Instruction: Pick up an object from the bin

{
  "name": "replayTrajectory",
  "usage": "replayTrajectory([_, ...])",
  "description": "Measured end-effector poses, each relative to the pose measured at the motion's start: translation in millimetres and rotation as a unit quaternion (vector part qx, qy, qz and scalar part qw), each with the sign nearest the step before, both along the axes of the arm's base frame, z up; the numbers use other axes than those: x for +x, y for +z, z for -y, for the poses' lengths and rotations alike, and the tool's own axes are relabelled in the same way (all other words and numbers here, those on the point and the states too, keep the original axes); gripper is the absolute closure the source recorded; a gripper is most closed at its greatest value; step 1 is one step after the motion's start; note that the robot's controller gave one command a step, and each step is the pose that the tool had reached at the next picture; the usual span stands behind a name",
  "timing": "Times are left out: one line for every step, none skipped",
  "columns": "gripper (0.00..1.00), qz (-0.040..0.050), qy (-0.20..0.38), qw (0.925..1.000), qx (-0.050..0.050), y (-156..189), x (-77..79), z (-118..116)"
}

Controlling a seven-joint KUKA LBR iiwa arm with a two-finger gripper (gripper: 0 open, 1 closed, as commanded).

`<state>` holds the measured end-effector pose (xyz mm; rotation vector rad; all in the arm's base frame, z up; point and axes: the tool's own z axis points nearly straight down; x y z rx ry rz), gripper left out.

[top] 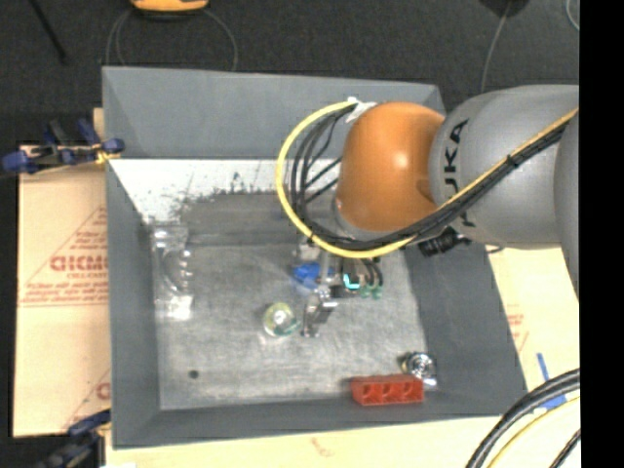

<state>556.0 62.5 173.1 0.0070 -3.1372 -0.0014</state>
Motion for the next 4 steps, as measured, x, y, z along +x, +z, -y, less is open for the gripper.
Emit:
replayTrajectory([0.0,0.0023,0.078,0.9969,0.0,-93,-10.5,-2])
replayTrajectory([0.0,0.0031,0.068,0.9977,0.0,-93,-11.6,-16])
replayTrajectory([1.0,0.0057,0.066,0.9978,0.001,-92,-10.2,-15])
replayTrajectory([1.0,0.008,0.158,0.9874,-0.001,82,-15.8,14])
